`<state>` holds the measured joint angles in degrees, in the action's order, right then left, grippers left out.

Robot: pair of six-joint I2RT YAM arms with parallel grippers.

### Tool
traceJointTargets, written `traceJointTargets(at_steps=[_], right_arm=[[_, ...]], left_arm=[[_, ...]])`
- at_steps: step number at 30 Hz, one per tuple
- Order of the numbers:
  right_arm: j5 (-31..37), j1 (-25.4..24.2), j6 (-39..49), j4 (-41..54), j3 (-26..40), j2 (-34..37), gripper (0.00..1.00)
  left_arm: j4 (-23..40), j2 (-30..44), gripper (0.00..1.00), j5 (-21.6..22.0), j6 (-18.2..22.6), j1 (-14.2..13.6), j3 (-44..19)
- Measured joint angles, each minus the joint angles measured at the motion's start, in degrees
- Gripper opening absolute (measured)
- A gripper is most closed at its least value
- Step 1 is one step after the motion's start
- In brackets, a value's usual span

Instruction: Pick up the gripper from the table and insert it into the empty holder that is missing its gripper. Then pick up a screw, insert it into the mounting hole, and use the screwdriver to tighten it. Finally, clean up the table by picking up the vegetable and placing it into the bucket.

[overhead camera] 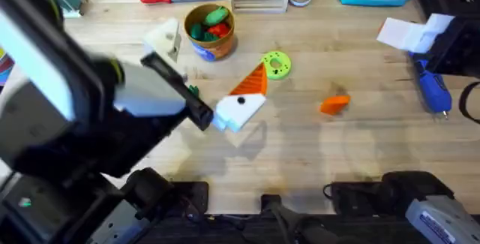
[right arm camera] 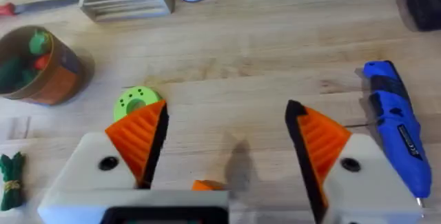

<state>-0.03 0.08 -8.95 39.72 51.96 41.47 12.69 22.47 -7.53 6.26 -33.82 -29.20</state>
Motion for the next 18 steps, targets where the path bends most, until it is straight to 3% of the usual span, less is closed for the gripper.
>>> traceJointTargets(at_steps=[5,9,12,18], right_arm=[[0.00,0.00,-0.01,0.10,0.00,0.00,0.991],[0.00,0.00,0.00,0.13,0.00,0.00,0.991],[0.00,0.00,0.00,0.14,0.00,0.00,0.991],[0.00,0.00,0.02,0.14,0.01,0.00,0.991]], left_arm=[[-12.37,-10.59,0.993,-0.39,-1.73,0.47,15.02],[-20.46,-17.93,0.993,-1.96,-4.09,2.81,24.83],[-20.63,-22.01,0.993,-4.00,-5.42,4.93,28.93],[-18.72,-22.21,0.992,-6.89,-7.91,8.45,28.87]])
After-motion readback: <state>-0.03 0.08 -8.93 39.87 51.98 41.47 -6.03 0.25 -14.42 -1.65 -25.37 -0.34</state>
